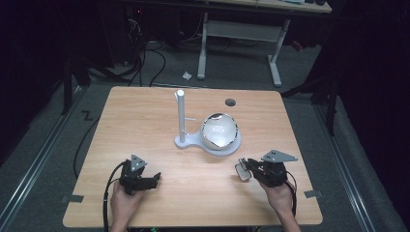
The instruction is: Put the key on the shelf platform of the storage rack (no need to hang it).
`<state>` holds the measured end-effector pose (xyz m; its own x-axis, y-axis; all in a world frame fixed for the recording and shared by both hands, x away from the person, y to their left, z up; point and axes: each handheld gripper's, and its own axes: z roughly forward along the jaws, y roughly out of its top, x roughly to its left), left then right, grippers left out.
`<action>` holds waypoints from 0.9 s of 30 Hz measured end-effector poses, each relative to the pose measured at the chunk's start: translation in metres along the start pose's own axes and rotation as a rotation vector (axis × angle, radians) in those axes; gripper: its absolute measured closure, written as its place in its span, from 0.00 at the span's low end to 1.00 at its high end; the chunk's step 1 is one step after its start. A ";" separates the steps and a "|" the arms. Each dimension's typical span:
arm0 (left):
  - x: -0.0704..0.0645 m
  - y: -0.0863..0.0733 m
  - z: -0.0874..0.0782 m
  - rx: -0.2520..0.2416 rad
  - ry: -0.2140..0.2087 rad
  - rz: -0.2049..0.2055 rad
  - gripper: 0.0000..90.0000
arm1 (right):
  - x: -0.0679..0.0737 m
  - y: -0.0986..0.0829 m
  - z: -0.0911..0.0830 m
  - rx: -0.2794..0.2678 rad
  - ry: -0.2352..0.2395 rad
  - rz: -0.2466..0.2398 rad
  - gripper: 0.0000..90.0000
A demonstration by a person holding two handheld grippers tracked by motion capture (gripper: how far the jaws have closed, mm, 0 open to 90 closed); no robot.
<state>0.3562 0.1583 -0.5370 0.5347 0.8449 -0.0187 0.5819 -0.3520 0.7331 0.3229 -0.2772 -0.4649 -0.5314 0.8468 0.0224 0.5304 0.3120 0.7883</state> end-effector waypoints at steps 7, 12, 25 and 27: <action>0.000 0.000 0.000 0.000 0.000 0.000 0.18 | 0.000 0.006 -0.006 -0.019 0.005 -0.006 0.87; 0.000 0.000 0.000 0.000 0.000 0.000 0.18 | 0.003 0.008 -0.007 -0.031 0.010 -0.005 0.87; 0.000 0.000 0.000 0.000 0.000 0.000 0.18 | 0.005 0.020 -0.010 -0.059 0.028 -0.018 0.87; 0.000 0.000 0.000 0.000 0.000 0.000 0.18 | 0.005 0.022 -0.010 -0.064 0.032 -0.018 0.87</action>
<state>0.3562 0.1583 -0.5371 0.5346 0.8449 -0.0187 0.5818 -0.3519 0.7333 0.3256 -0.2705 -0.4409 -0.5622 0.8265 0.0265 0.4775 0.2983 0.8265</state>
